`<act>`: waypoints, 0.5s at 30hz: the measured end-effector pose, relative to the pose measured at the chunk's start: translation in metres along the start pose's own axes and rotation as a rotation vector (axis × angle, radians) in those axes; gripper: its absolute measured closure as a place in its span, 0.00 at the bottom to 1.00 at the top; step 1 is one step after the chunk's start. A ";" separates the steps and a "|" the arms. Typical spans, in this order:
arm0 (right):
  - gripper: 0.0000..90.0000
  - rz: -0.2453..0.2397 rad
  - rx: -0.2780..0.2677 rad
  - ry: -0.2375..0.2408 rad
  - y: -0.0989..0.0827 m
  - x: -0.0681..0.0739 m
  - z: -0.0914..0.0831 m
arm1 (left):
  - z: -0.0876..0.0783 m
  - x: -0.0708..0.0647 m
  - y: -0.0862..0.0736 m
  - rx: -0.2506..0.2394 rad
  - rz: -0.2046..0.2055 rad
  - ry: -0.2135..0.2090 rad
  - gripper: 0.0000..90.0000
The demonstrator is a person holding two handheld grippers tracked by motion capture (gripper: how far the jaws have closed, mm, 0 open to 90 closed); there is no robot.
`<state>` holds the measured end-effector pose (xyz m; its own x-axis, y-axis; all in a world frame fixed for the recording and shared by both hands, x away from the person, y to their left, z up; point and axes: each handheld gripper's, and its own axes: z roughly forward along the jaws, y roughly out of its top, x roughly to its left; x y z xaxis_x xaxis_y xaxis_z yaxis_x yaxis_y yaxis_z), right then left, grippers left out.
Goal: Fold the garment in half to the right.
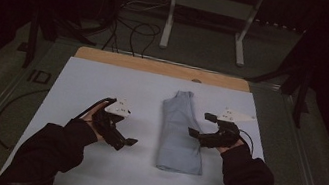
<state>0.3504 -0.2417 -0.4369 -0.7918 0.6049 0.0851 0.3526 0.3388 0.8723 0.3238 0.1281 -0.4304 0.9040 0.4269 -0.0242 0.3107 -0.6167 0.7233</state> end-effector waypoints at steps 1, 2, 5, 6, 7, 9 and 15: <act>0.11 0.002 0.001 -0.002 -0.004 0.002 -0.002 | -0.002 0.000 -0.003 0.001 -0.004 0.003 0.00; 0.11 0.001 0.000 -0.003 -0.006 0.003 -0.004 | -0.004 0.001 -0.008 0.001 -0.003 0.008 0.00; 0.11 0.002 -0.004 -0.012 -0.015 0.007 -0.011 | -0.011 0.002 -0.021 -0.010 -0.016 0.018 0.00; 0.11 0.003 -0.009 -0.010 -0.018 0.008 -0.013 | -0.014 0.002 -0.027 -0.008 -0.023 0.026 0.00; 0.11 0.001 -0.012 -0.013 -0.021 0.008 -0.015 | -0.016 0.003 -0.030 -0.013 -0.024 0.029 0.00; 0.11 0.008 -0.009 -0.020 -0.027 0.010 -0.019 | -0.020 0.003 -0.040 -0.023 -0.031 0.044 0.00; 0.11 0.025 -0.009 -0.031 -0.046 0.012 -0.029 | -0.028 0.005 -0.068 -0.038 -0.073 0.066 0.00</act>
<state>0.3107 -0.2708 -0.4617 -0.7670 0.6350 0.0924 0.3675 0.3167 0.8745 0.2991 0.1911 -0.4603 0.8577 0.5130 -0.0334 0.3625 -0.5574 0.7469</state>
